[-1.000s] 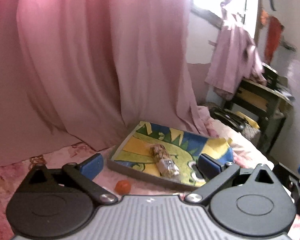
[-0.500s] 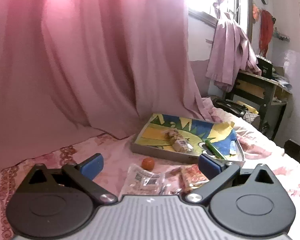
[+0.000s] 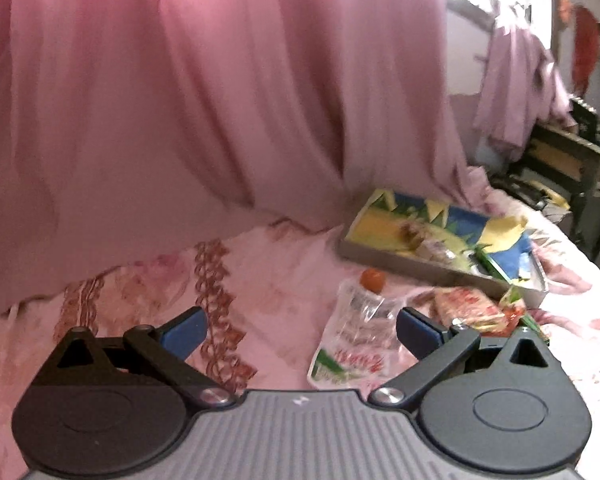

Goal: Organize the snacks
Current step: 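Withdraw both tools from the lid back toward the remaining snacks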

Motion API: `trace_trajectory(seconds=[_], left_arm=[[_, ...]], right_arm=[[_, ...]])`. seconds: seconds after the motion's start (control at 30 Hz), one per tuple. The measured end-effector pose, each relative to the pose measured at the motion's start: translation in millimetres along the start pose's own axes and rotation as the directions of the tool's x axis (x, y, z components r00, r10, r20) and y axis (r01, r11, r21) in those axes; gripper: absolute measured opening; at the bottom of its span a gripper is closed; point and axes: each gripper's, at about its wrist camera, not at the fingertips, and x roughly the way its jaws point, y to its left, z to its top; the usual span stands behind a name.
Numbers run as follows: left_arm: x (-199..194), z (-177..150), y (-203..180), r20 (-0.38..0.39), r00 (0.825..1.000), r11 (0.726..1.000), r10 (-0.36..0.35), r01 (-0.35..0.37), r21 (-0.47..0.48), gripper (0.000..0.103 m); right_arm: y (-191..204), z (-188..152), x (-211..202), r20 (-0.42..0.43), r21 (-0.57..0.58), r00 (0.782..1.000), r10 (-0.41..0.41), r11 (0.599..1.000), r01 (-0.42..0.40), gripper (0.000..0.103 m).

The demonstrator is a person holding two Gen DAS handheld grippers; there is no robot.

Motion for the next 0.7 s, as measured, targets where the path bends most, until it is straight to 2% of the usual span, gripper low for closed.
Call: trace_trajectory(seconds=[0.1,0.2,0.33,0.7], left_arm=[[5,-2,3,-0.032,0.999,1.000,-0.008,0.008,0.000,0.103],[12,-4,1,-0.073,0.997,1.000,-0.006,0.007,0.017,0.103],[24,-7,3,-0.133,0.991,1.000,-0.008,0.008,-0.004,0.103],[50,-12,9,-0.264,0.965,0.999,-0.004,-0.008,-0.044,0.103]], right_arm=[[13,-6,8,-0.072,-0.054,0.996,0.057,0.997,-0.061,0.102],[26,-11,17,-0.151,-0.100,0.981,0.121,0.986,-0.137,0.102],[39,-19,28,-0.227,-0.148,0.961,0.157,0.970,-0.193,0.102],[49,-35,55,-0.364,-0.169,0.915,0.174,0.954,-0.249,0.102]])
